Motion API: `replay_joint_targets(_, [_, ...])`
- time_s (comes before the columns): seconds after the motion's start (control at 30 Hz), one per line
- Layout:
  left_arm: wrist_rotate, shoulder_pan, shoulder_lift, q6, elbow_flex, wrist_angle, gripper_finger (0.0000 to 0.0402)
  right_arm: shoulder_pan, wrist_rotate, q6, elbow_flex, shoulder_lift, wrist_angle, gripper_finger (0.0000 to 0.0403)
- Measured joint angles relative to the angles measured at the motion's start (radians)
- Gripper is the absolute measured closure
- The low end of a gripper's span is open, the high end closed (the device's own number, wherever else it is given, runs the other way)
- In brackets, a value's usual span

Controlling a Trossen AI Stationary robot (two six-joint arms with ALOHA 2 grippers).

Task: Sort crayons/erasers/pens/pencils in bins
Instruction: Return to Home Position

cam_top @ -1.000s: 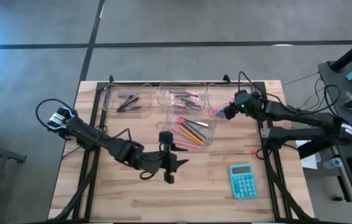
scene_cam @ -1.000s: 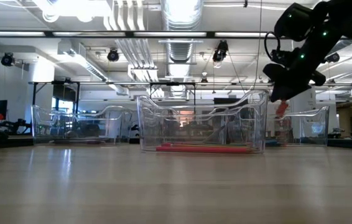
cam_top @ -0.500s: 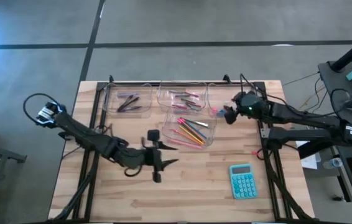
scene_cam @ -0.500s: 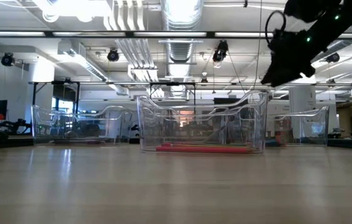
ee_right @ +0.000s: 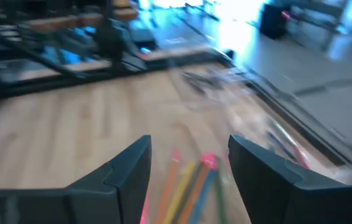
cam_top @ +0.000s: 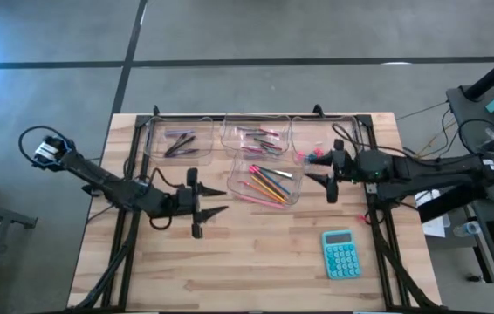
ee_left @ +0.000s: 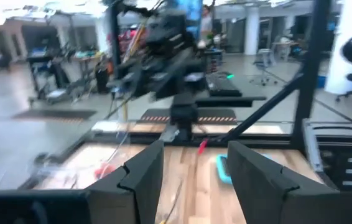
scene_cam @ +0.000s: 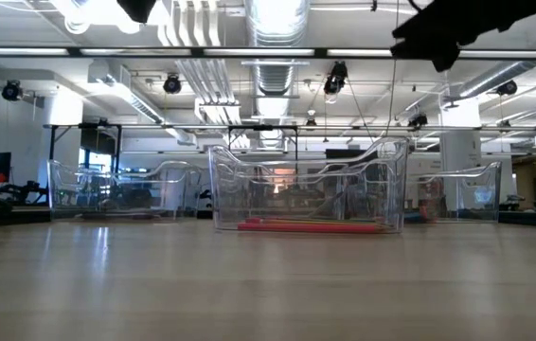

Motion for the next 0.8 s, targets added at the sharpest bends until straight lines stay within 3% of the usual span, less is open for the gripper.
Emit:
replay_joint_targets(0.1, [0.014, 0.053, -0.015, -0.059, -0.024, -0.030, 0.0238, 0.075, 0.000, -0.039, -0.007, 0.001, 0.056, 0.0211])
replay_joint_targets(0.27, [0.151, 0.161, -0.032, -0.080, -0.026, -0.064, 0.0238, 0.163, 0.001, -0.103, -0.016, -0.003, 0.093, 0.0230])
replay_joint_targets(0.4, [0.194, 0.221, -0.092, -0.074, -0.031, -0.061, 0.0238, 0.206, 0.001, -0.133, -0.023, -0.037, 0.084, 0.0249])
replay_joint_targets(0.8, [0.195, 0.256, -0.403, -0.026, -0.188, -0.089, 0.0238, 0.241, 0.000, -0.187, -0.166, -0.346, 0.076, 0.0309])
